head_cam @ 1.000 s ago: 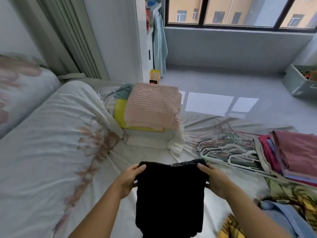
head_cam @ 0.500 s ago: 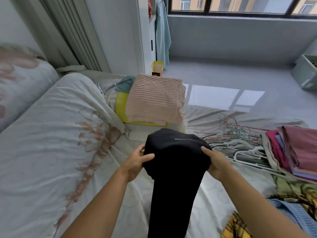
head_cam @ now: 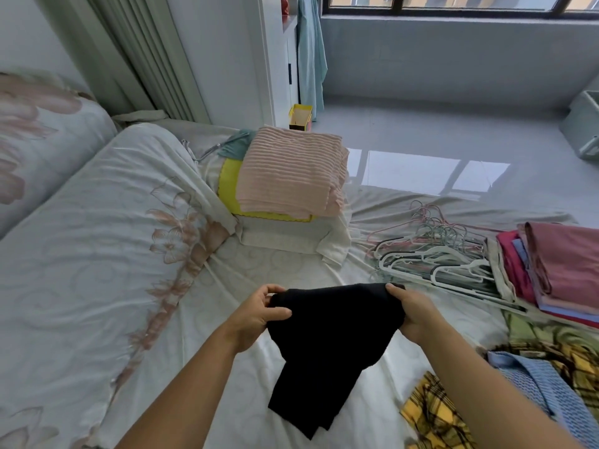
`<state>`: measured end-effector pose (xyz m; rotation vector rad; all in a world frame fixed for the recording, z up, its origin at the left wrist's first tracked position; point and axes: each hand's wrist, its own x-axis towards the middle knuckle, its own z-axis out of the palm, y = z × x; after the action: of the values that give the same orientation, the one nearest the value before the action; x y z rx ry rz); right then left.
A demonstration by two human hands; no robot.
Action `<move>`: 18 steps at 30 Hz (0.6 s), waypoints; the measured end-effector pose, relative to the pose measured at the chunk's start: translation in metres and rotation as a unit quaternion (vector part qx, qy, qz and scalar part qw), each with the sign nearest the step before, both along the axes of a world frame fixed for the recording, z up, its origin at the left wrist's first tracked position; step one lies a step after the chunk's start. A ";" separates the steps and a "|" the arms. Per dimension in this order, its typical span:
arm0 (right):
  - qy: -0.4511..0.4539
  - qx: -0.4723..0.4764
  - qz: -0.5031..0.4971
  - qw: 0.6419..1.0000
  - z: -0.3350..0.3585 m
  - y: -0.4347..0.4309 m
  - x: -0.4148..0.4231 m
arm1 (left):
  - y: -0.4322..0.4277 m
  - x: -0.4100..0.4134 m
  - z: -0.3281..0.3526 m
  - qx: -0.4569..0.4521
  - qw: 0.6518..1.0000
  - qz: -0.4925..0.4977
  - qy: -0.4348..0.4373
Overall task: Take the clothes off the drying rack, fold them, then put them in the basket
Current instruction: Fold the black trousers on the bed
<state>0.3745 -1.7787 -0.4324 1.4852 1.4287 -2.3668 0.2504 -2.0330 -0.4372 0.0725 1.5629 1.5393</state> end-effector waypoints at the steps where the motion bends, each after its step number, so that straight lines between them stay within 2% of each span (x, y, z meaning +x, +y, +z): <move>1: 0.006 -0.006 0.003 1.000 0.002 -0.001 0.006 | 0.001 0.005 0.001 -0.020 1.000 0.016 0.010; 5: 0.116 -0.012 0.051 0.992 0.016 0.003 0.025 | 0.009 0.017 0.011 0.036 0.992 0.124 0.015; 8: 0.104 0.081 0.166 0.977 0.022 0.003 0.027 | 0.013 0.015 0.025 0.018 0.984 0.163 0.069; 11: 0.065 0.128 0.139 0.980 0.027 0.008 0.009 | 0.020 -0.004 0.040 -0.081 0.971 0.153 0.162; 14: 0.048 0.165 0.095 0.980 0.040 0.011 -0.024 | 0.033 -0.036 0.063 -0.180 0.921 0.104 0.331; 16: 0.059 0.193 0.064 0.977 0.053 0.008 -0.049 | 0.041 -0.063 0.081 -0.174 0.907 0.119 0.364; 18: 0.068 0.237 0.042 0.968 0.071 0.004 -0.075 | 0.044 -0.091 0.096 -0.146 0.917 0.144 0.342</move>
<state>0.2995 -1.7751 -0.3616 1.3144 2.1629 -2.2125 0.1592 -1.9887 -0.3409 0.2415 2.4377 1.5685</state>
